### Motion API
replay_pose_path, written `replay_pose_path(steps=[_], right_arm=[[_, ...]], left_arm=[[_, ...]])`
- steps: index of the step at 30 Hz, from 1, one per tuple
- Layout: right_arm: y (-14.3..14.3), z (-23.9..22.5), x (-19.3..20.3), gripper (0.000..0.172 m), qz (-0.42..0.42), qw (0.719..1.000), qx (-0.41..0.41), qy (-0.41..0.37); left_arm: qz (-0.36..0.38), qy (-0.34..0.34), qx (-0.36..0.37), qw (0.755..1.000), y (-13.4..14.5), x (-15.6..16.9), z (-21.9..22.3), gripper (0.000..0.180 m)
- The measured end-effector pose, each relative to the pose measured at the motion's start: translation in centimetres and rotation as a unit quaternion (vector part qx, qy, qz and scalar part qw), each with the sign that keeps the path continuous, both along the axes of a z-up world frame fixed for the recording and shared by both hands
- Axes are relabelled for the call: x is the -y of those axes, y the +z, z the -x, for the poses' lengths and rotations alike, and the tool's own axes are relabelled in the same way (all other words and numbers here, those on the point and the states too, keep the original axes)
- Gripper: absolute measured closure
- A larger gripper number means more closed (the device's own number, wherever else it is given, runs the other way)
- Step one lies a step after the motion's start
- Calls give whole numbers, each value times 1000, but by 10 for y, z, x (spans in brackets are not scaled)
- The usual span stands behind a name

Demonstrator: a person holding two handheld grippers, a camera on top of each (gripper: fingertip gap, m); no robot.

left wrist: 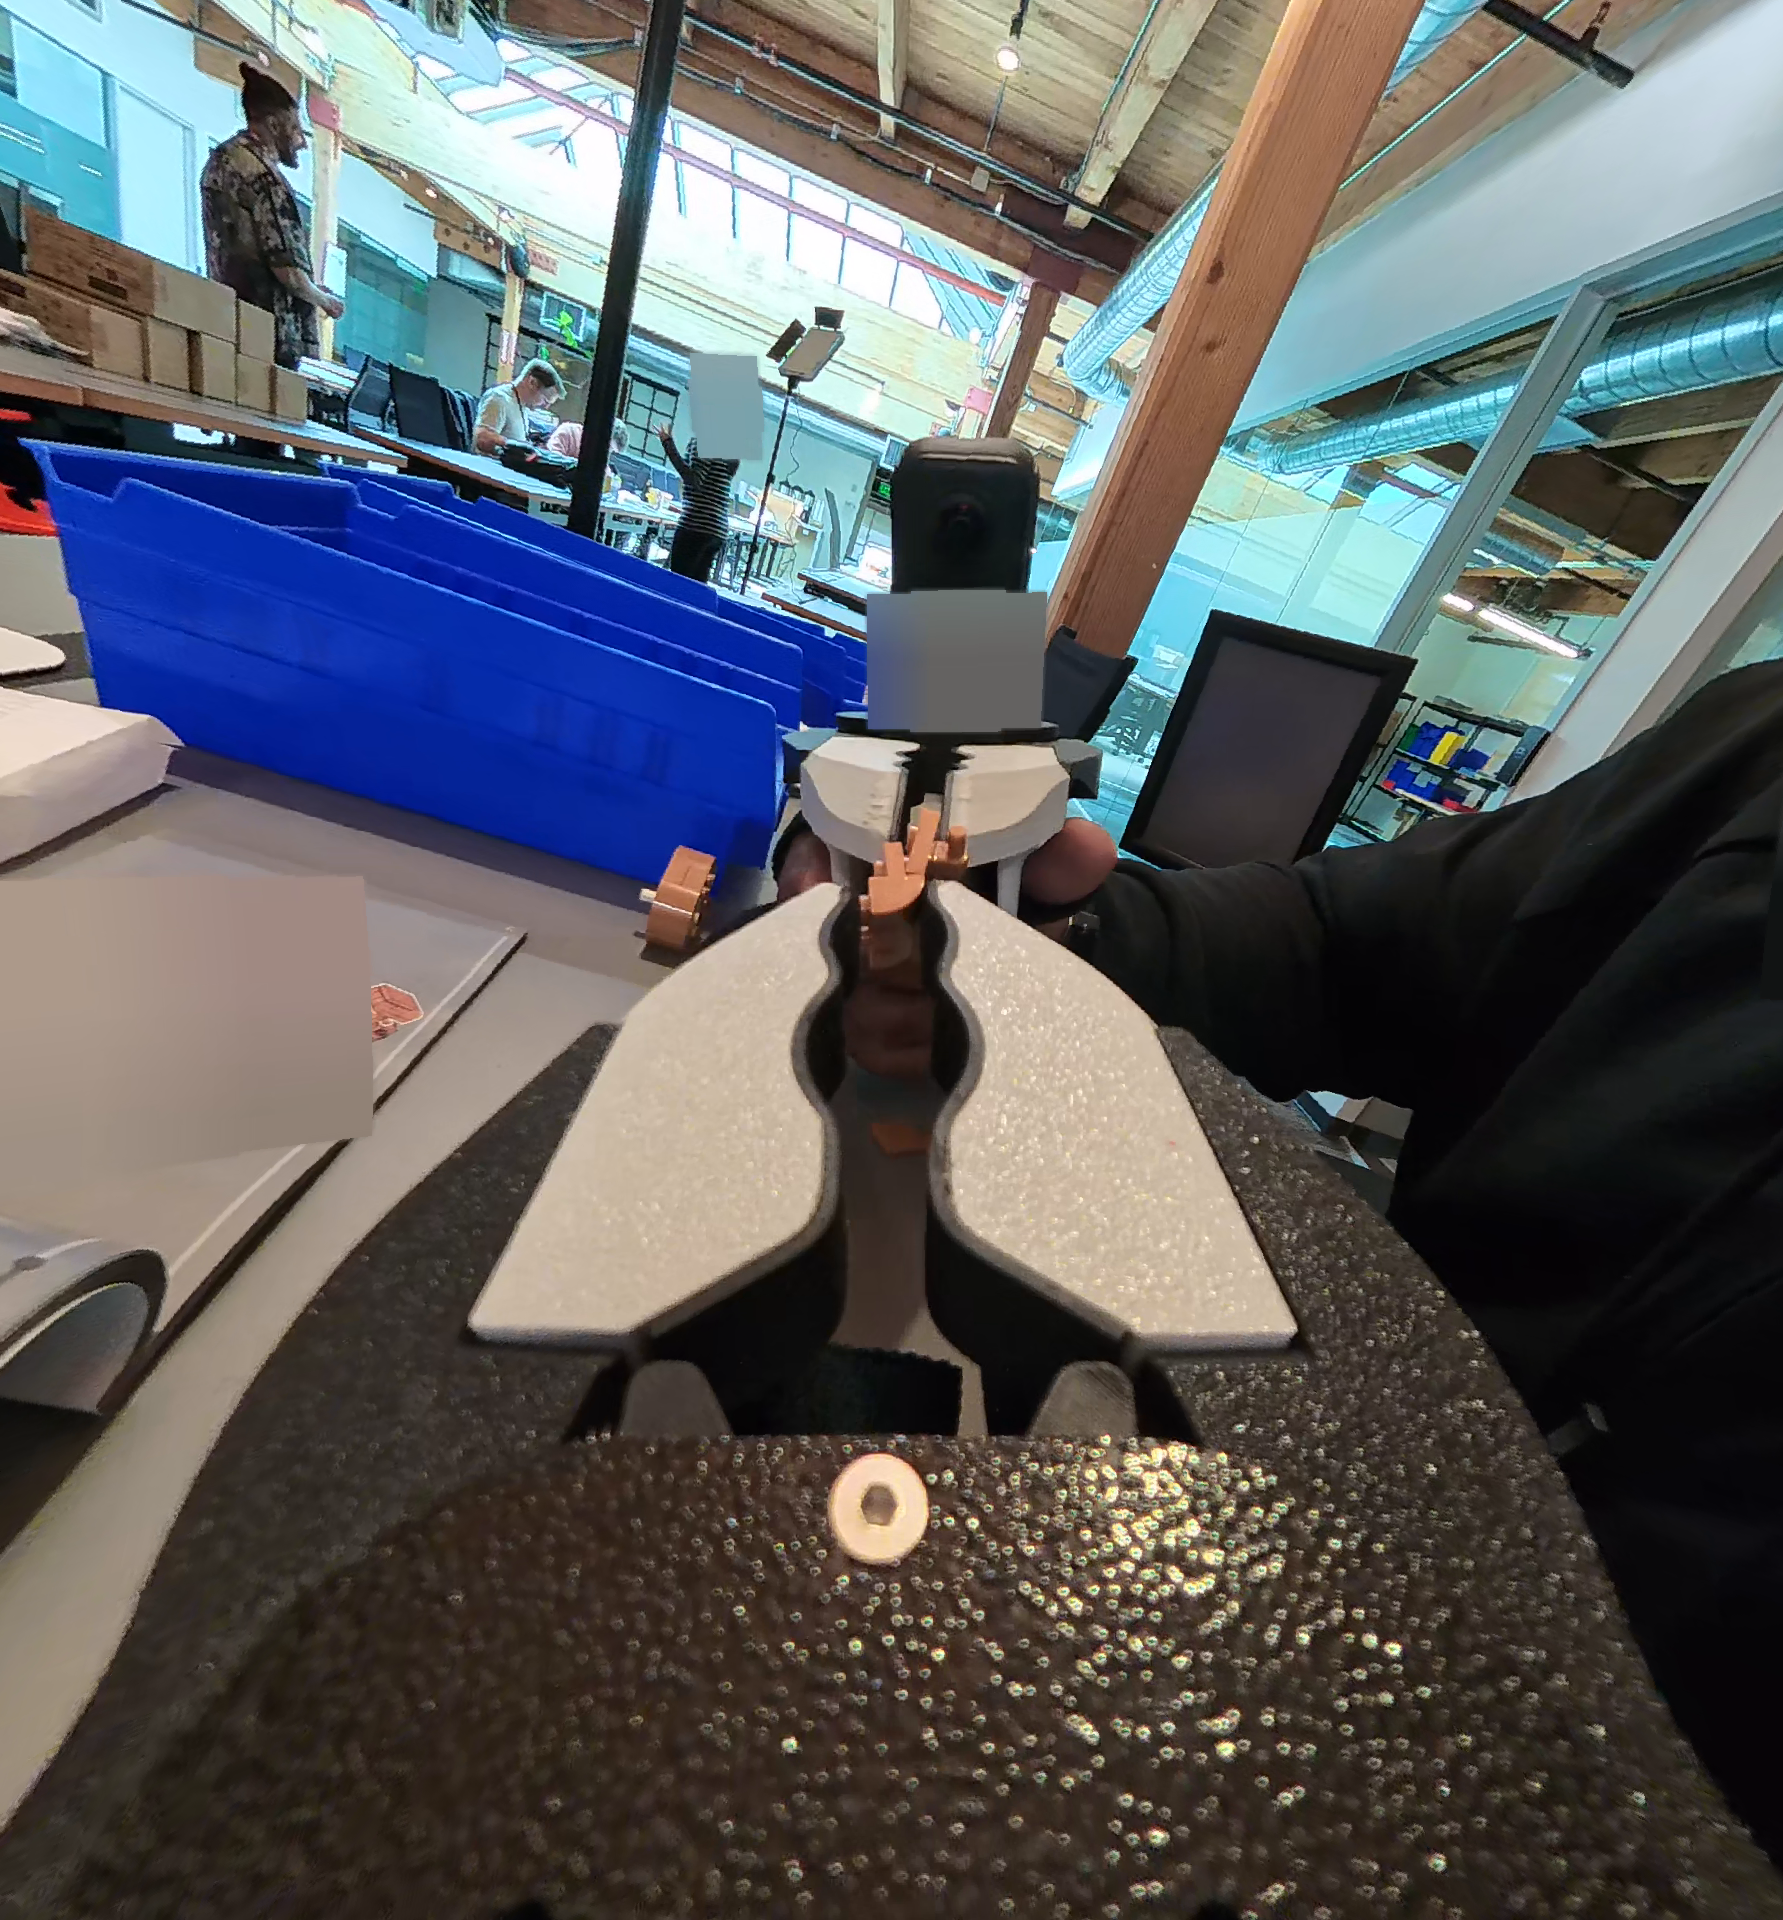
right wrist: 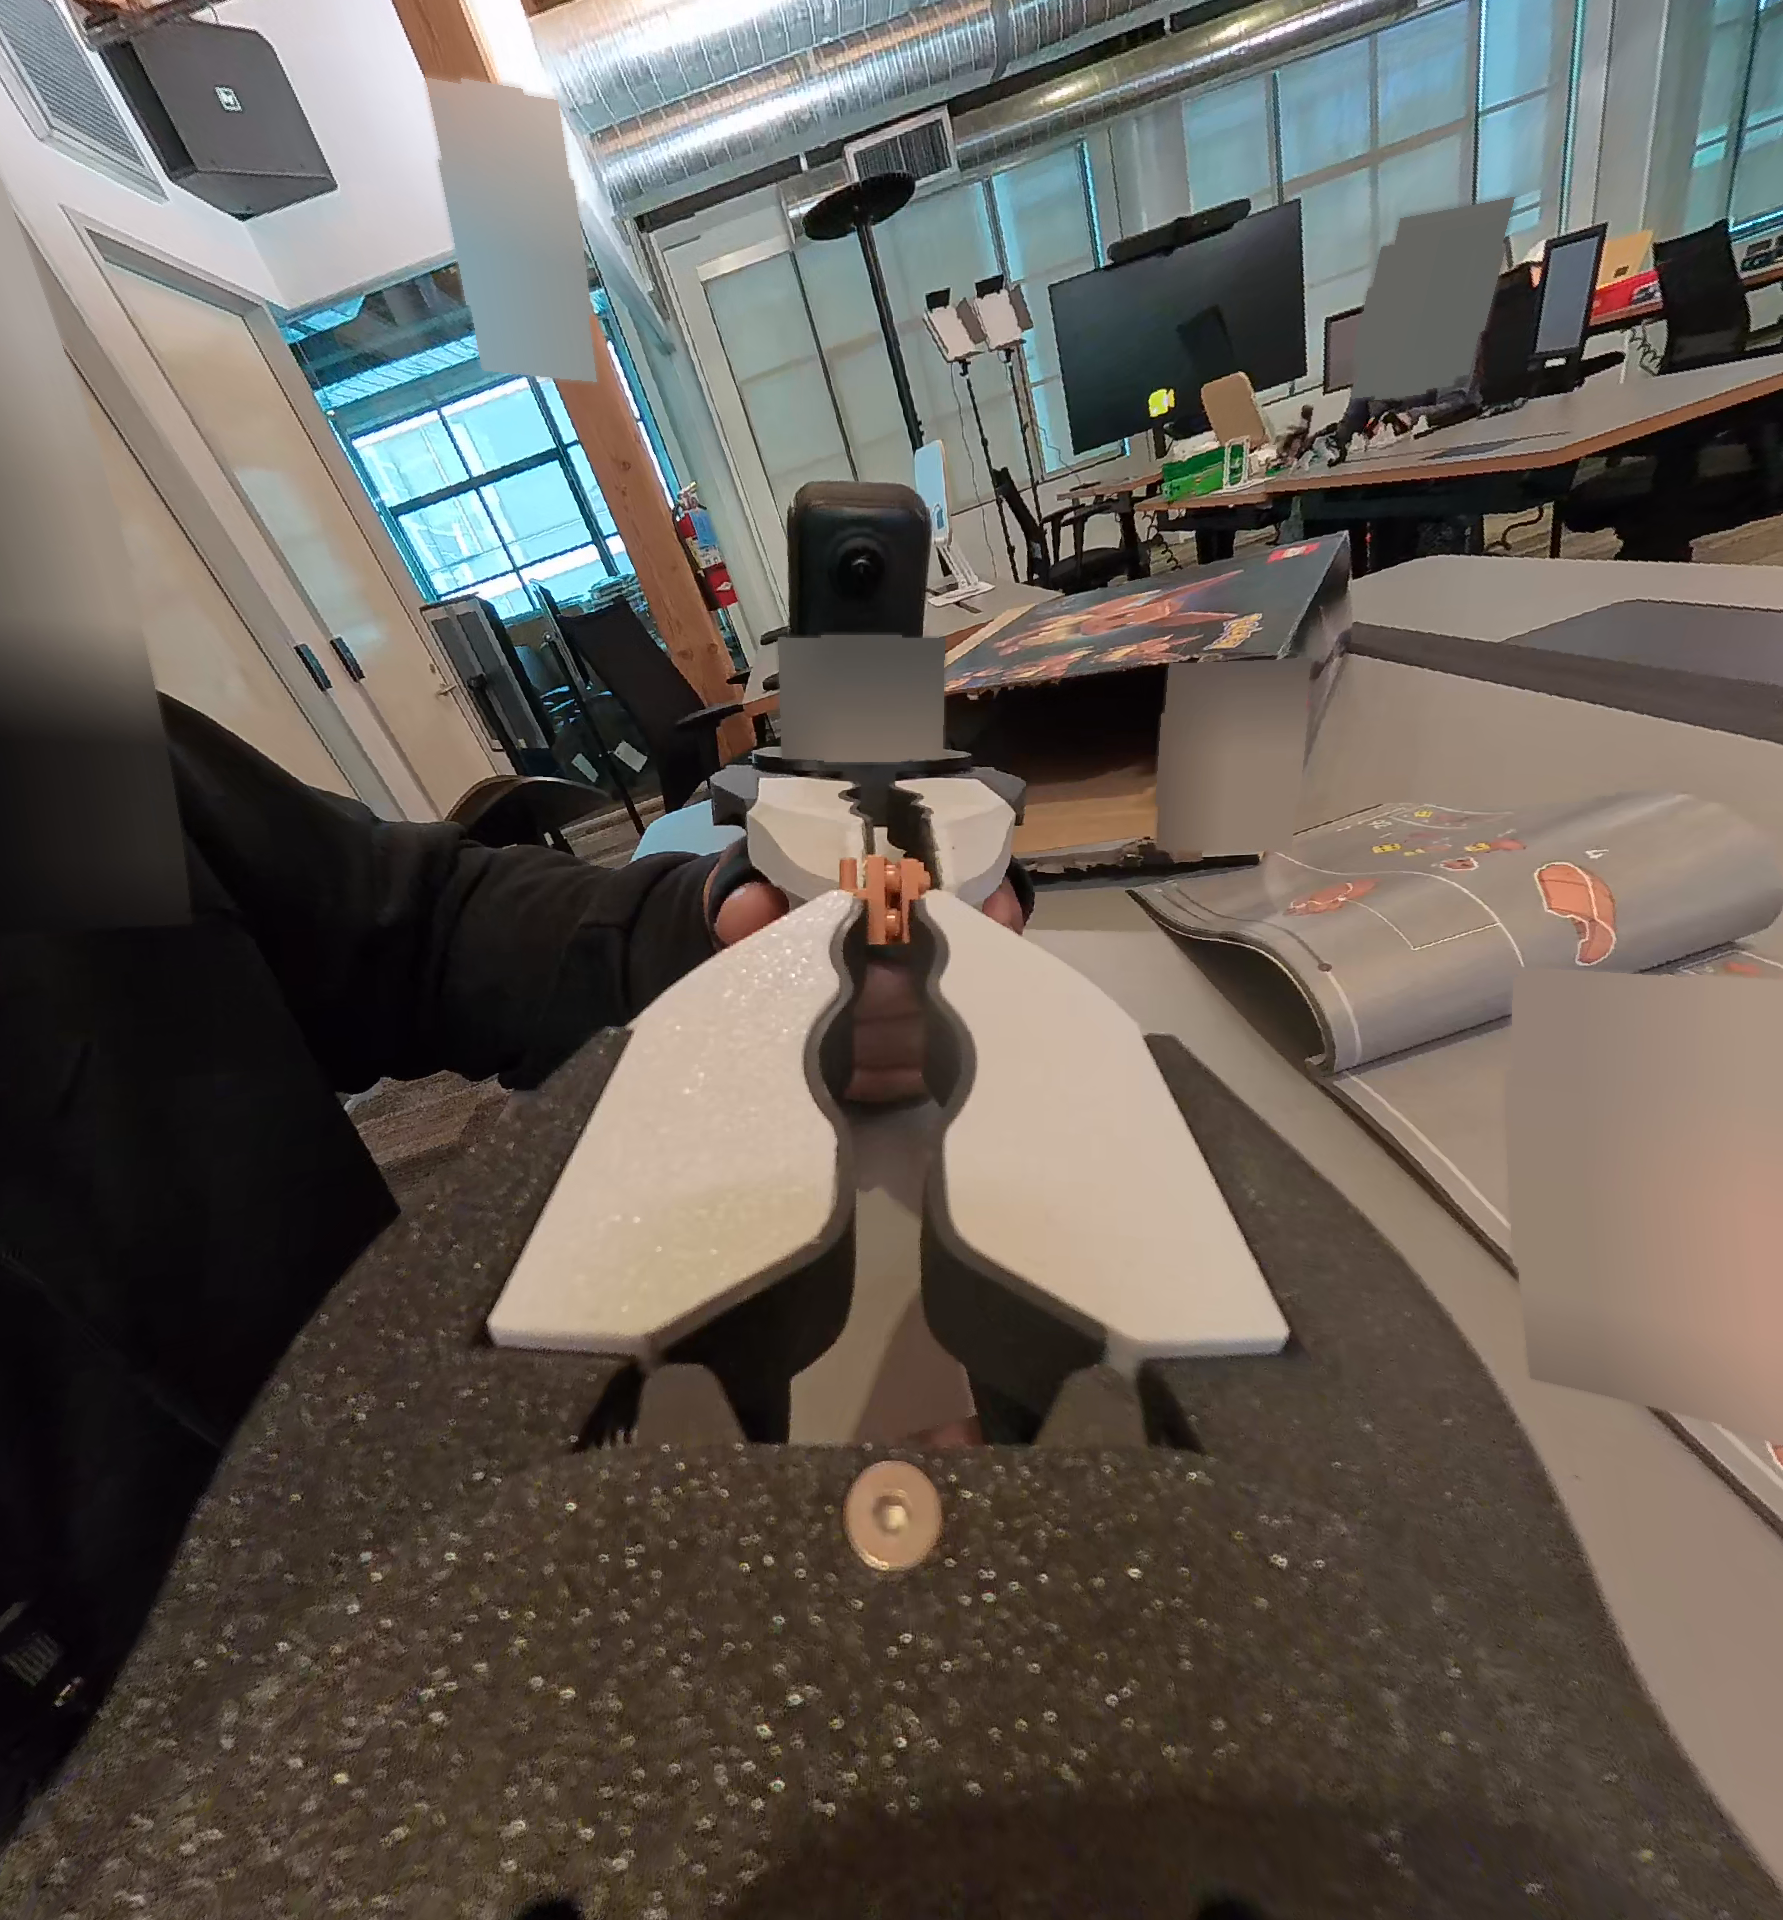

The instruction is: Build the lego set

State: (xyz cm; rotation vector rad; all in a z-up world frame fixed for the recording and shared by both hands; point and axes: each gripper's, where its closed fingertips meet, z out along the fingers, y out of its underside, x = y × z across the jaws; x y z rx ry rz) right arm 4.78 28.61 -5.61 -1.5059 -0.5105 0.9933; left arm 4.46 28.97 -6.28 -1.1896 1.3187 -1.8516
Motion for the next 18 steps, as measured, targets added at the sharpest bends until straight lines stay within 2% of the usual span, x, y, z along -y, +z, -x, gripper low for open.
replay_pose_path(steps=[11,18], right_arm=[[0,7,8,158,4,999,2,34],[-1,15,20,161,10,997,2,81]], left_arm=[[-33,-30,18,999,4,9,7,170],[-49,-58,26,997,5,18,12,170]])
